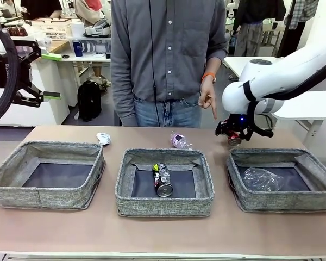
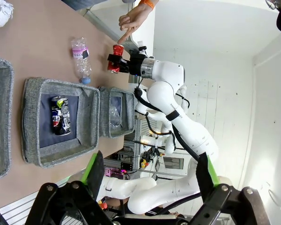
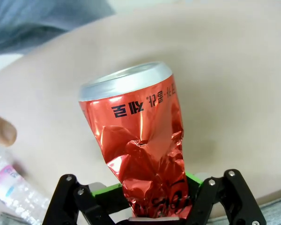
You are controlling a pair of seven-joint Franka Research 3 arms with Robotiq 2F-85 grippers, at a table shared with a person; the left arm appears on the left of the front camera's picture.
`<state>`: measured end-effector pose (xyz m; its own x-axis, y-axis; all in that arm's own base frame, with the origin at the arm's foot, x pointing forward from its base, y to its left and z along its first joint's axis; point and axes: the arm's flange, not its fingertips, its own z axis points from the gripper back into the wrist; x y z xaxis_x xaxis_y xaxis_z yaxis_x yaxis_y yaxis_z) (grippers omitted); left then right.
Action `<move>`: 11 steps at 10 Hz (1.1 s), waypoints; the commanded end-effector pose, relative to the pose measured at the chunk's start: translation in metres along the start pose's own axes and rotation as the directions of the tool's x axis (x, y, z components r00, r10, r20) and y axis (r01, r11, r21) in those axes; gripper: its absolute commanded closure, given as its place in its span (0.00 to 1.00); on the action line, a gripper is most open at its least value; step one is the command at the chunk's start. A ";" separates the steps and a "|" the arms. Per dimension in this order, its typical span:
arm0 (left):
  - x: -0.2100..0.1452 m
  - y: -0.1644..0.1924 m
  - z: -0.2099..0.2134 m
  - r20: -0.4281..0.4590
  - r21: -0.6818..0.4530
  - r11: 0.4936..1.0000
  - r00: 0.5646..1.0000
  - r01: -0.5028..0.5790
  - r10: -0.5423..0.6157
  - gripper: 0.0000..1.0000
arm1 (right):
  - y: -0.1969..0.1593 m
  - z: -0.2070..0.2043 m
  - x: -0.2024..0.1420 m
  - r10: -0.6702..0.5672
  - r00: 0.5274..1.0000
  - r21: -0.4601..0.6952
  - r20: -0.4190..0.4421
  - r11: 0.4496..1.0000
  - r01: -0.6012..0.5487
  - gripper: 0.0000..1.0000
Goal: Sort the waste into the appropriate baskets.
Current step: Pick up the waste item pointed out by the person.
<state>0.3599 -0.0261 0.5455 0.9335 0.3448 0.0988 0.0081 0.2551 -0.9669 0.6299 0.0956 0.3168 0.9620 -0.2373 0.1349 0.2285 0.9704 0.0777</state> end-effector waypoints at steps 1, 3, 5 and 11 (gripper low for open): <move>-0.001 -0.001 0.000 0.000 -0.019 1.000 1.000 0.013 -0.013 0.00 | -0.018 0.032 0.000 -0.035 0.999 -0.050 0.013 0.998 0.035 0.96; -0.001 -0.001 0.000 0.000 -0.019 1.000 1.000 0.013 -0.013 0.00 | -0.040 0.098 -0.006 0.032 0.999 0.004 -0.022 0.999 -0.032 0.96; -0.001 -0.001 0.000 0.000 -0.019 1.000 1.000 0.013 -0.013 0.00 | -0.033 0.168 -0.030 0.063 0.935 -0.009 -0.349 0.997 -0.070 0.96; -0.001 -0.001 0.000 0.000 -0.019 1.000 1.000 0.013 -0.013 0.00 | 0.001 0.271 -0.116 0.198 0.935 -0.051 -0.296 0.974 -0.222 0.96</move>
<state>0.3599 -0.0262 0.5456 0.9336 0.3443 0.0993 0.0085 0.2558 -0.9667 0.4497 0.1161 0.5945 0.9983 0.0278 -0.0511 -0.0274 0.9996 0.0086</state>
